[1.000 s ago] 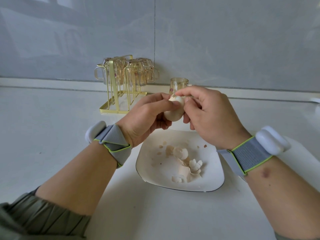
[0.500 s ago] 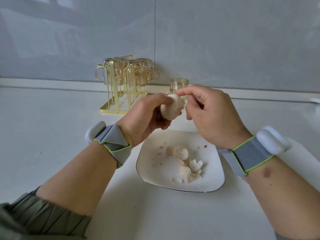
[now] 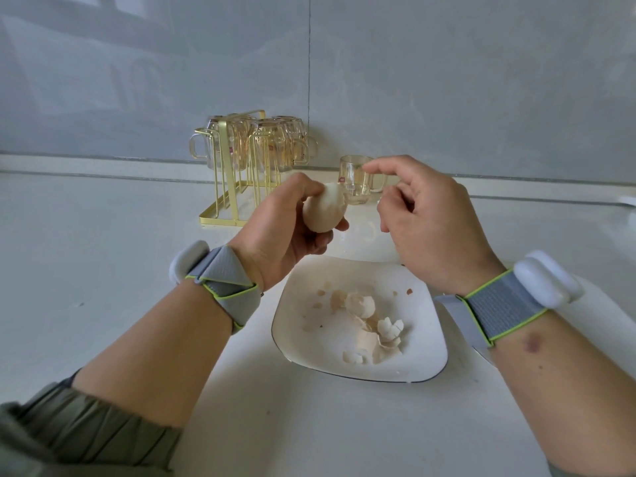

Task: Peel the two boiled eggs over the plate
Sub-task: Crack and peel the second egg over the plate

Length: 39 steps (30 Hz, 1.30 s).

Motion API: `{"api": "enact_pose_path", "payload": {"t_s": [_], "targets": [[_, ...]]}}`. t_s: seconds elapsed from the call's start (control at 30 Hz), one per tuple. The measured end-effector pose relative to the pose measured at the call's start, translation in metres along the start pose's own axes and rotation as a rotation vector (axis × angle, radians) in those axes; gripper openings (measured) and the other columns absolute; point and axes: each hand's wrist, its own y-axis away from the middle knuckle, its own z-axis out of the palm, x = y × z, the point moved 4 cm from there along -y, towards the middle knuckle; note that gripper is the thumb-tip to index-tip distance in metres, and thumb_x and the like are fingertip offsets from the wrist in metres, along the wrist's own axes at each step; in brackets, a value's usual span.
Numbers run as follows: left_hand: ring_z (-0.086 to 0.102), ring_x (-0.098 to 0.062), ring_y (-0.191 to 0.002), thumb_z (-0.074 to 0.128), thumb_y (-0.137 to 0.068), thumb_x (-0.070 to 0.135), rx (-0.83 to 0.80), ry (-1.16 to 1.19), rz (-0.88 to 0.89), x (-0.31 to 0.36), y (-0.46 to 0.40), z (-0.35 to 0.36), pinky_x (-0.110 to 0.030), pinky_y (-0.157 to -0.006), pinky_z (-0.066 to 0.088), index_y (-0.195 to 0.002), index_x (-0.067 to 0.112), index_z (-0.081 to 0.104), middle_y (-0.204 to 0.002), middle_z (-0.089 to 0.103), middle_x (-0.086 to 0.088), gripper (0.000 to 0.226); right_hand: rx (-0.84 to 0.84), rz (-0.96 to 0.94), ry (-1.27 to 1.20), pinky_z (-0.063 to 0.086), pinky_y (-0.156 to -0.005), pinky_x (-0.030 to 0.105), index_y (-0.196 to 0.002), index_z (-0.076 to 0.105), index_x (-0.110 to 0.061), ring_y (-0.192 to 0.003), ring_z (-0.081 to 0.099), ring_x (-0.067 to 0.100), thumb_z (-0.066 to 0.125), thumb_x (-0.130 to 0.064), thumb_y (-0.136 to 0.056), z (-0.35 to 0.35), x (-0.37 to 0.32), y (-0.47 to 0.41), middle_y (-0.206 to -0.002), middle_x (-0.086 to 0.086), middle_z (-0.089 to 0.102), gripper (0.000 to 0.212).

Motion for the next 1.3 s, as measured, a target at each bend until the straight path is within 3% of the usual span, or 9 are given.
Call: {"api": "enact_pose_path", "payload": {"t_s": [0.17, 0.33, 0.57, 0.7, 0.83, 0.9, 1.0, 1.17, 1.3], "targets": [[0.045, -0.021, -0.056, 0.035, -0.095, 0.024, -0.006, 0.049, -0.012, 0.000, 0.000, 0.000, -0.028, -0.054, 0.041, -0.094, 0.003, 0.056, -0.074, 0.061, -0.018, 0.030, -0.009, 0.008, 0.031, 0.033, -0.046, 0.014, -0.106, 0.072, -0.016, -0.044, 0.042, 0.014, 0.051, -0.007, -0.093, 0.001, 0.002, 0.000, -0.046, -0.003, 0.047, 0.027], [0.048, -0.024, -0.059, 0.035, -0.095, 0.019, -0.027, 0.104, -0.023, 0.000, 0.001, 0.004, -0.029, -0.055, 0.044, -0.095, 0.004, 0.051, -0.086, 0.059, -0.021, 0.022, -0.028, 0.002, -0.002, 0.029, -0.047, 0.015, -0.094, 0.074, -0.014, -0.045, 0.041, 0.010, 0.054, -0.020, -0.099, 0.002, -0.002, 0.001, -0.044, -0.007, 0.039, 0.022], [0.054, -0.028, -0.064, 0.038, -0.093, 0.015, -0.130, 0.077, 0.006, 0.000, 0.000, 0.008, -0.034, -0.059, 0.048, -0.100, 0.004, 0.051, -0.092, 0.051, -0.020, 0.019, -0.132, 0.033, 0.025, 0.030, -0.048, 0.020, -0.062, 0.053, -0.012, -0.047, 0.038, 0.009, 0.058, -0.056, -0.090, 0.008, -0.005, 0.006, -0.046, -0.008, 0.039, 0.052], [0.055, -0.028, -0.064, 0.037, -0.094, 0.016, -0.138, 0.078, 0.005, 0.000, -0.001, 0.008, -0.033, -0.057, 0.048, -0.108, 0.002, 0.052, -0.094, 0.052, -0.021, 0.024, -0.159, 0.021, 0.030, 0.031, -0.048, 0.021, -0.067, 0.059, -0.013, -0.048, 0.041, 0.009, 0.059, -0.045, -0.094, 0.009, -0.004, 0.006, -0.046, -0.008, 0.044, 0.042], [0.053, -0.027, -0.061, 0.036, -0.097, 0.018, -0.081, 0.105, -0.005, 0.000, -0.002, 0.005, -0.032, -0.055, 0.046, -0.106, 0.001, 0.055, -0.085, 0.057, -0.016, 0.027, -0.166, 0.001, 0.039, 0.042, -0.056, 0.036, -0.076, 0.064, -0.006, -0.055, 0.050, 0.019, 0.053, -0.034, -0.099, 0.009, -0.005, 0.005, -0.057, 0.006, 0.056, 0.038], [0.051, -0.025, -0.059, 0.037, -0.097, 0.021, -0.071, 0.118, -0.019, 0.000, -0.003, 0.004, -0.031, -0.055, 0.045, -0.103, 0.001, 0.056, -0.081, 0.060, -0.014, 0.029, -0.151, -0.003, 0.039, 0.043, -0.057, 0.037, -0.076, 0.064, -0.005, -0.057, 0.052, 0.022, 0.052, -0.030, -0.100, 0.008, -0.004, 0.005, -0.058, 0.008, 0.058, 0.036], [0.048, -0.022, -0.054, 0.037, -0.096, 0.023, -0.050, 0.152, -0.040, 0.000, -0.003, 0.004, -0.028, -0.052, 0.043, -0.096, 0.003, 0.058, -0.074, 0.062, -0.013, 0.028, -0.128, -0.018, 0.072, 0.042, -0.056, 0.038, -0.077, 0.062, -0.001, -0.055, 0.050, 0.025, 0.051, -0.026, -0.100, 0.008, -0.003, 0.004, -0.056, 0.012, 0.056, 0.036], [0.042, -0.020, -0.050, 0.037, -0.096, 0.025, 0.007, 0.151, -0.047, 0.000, -0.004, -0.001, -0.029, -0.050, 0.033, -0.095, 0.003, 0.056, -0.080, 0.062, -0.018, 0.029, -0.044, -0.005, 0.067, 0.042, -0.056, 0.041, -0.075, 0.062, -0.001, -0.056, 0.051, 0.030, 0.050, -0.025, -0.100, 0.003, 0.000, 0.001, -0.057, 0.015, 0.057, 0.037], [0.041, -0.019, -0.048, 0.039, -0.095, 0.026, 0.019, 0.160, -0.050, 0.000, -0.004, -0.003, -0.028, -0.049, 0.031, -0.098, 0.002, 0.054, -0.078, 0.060, -0.015, 0.029, -0.047, 0.042, 0.071, 0.036, -0.052, 0.037, -0.070, 0.060, 0.002, -0.049, 0.041, 0.022, 0.053, -0.028, -0.098, 0.001, 0.000, 0.001, -0.048, 0.008, 0.046, 0.042]]}}
